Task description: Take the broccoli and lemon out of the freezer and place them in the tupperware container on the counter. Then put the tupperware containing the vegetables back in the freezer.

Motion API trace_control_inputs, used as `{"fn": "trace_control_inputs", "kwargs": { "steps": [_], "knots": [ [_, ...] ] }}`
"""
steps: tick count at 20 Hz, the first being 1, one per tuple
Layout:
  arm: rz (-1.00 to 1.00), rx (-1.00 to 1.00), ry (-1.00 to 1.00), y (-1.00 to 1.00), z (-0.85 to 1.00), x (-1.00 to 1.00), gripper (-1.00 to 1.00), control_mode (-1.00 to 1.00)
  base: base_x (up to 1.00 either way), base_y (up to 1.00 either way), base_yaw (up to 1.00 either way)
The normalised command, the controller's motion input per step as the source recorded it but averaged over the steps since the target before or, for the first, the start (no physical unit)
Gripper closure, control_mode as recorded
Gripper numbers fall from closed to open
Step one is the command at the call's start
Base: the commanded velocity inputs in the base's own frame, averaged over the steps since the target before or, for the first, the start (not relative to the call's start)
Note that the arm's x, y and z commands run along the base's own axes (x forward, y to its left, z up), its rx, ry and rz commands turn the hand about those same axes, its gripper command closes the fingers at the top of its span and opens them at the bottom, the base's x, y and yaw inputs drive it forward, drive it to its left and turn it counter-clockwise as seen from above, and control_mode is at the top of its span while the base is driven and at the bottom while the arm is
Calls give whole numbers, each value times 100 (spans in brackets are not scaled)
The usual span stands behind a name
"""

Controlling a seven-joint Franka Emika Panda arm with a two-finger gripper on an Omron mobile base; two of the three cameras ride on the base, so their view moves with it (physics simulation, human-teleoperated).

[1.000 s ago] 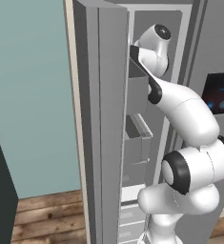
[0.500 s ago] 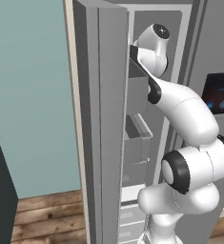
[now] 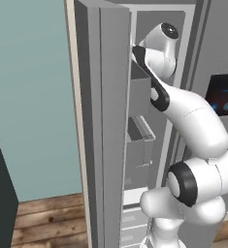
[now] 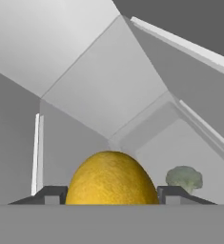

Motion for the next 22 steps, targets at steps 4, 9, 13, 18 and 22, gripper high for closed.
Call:
{"fn": "trace_control_inputs", "kwargs": {
  "steps": [4,9,13,18,22],
  "knots": [
    [0,2,-11,-19,8,-79,100,-100,0,0,0],
    [0,3,-7,-26,17,-94,100,-100,0,0,0],
    [0,0,-2,-8,30,-100,100,-100,0,0,0],
    [0,0,0,-3,34,-100,100,-100,0,0,0],
    [0,-2,6,-19,33,-100,100,-100,0,0,0]
  ]
}}
